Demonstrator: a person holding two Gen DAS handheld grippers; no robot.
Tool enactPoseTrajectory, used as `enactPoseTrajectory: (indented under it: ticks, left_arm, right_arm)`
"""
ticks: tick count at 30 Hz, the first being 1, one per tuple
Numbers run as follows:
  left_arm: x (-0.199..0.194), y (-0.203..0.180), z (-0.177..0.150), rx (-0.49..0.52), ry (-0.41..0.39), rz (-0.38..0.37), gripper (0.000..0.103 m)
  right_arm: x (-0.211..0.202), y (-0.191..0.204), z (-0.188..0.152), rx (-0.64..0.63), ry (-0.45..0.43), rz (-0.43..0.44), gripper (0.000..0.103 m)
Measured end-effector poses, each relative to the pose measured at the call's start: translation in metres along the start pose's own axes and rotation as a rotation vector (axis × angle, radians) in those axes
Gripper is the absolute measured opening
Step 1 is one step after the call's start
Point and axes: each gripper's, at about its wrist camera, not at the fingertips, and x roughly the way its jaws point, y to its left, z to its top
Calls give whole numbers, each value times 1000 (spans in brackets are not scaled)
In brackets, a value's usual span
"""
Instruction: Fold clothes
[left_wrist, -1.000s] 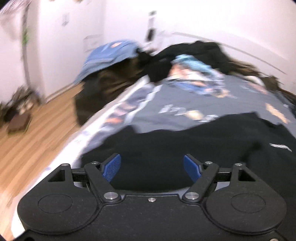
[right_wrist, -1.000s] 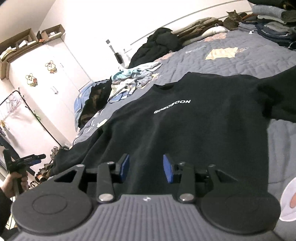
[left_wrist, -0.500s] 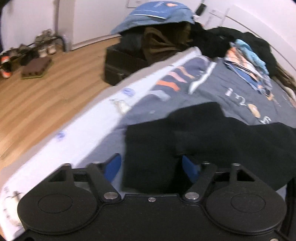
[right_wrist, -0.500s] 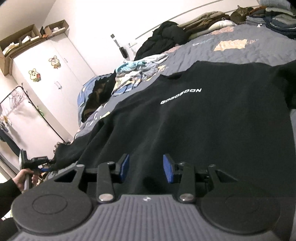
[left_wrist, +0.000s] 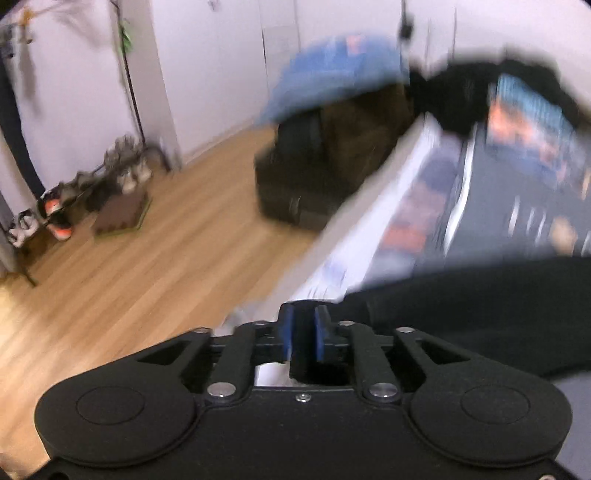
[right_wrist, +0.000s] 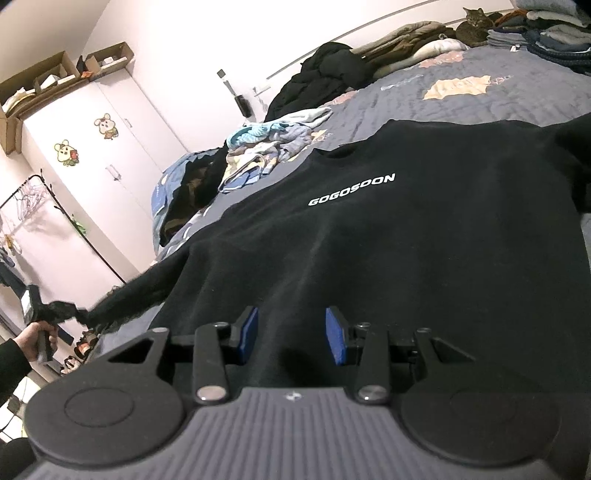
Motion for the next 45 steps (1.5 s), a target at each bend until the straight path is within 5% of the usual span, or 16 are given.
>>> enactPoseTrajectory:
  ticks: [2,4,8,14,20,28,30,32,35,37,39,41,45]
  left_arm:
    - [-14,2,-7,-14,-31,17,43]
    - [-29,-2,-15,-5,-62,14,44]
    - [-75,-76,-29,234,-118,-209,50]
    - [-90,-229,-61,316,-61,-610,61]
    - [-51,-328,-84,251,44,-652,61]
    - [18,-335,-68,-166,235,-701,62]
    - [22,-335,-69,-156,218,-686,49]
    - [20,-326,-71,-135,187,-702,22]
    - [11,-301,-72,-131,152,-748,9]
    - [13,-291,-73,-127,204,-756,15]
    - [14,-288,-74,-89,247,-733,32]
    - [-1,-282,-74,-64,209,-730,48]
    - [-44,-274,-77,22,133,-757,55]
  right_arm:
    - [0,-1,1,0,2,0,39]
    - [-1,-2,3,9,2,2,39]
    - [-1,-3,5,23,-4,9,39]
    - [-4,1,5,17,-4,22,39]
    - [-5,0,5,15,-4,27,39]
    - [-3,-6,4,35,0,46,39]
    - [-2,-8,4,38,3,49,39]
    - [-3,-9,4,34,3,46,39]
    - [-6,-11,5,45,-2,44,39]
    - [-5,-12,5,47,-1,41,39]
    - [-4,-13,5,48,0,37,39]
    - [-3,-14,5,48,4,29,39]
    - [-4,-16,5,25,-5,-28,39]
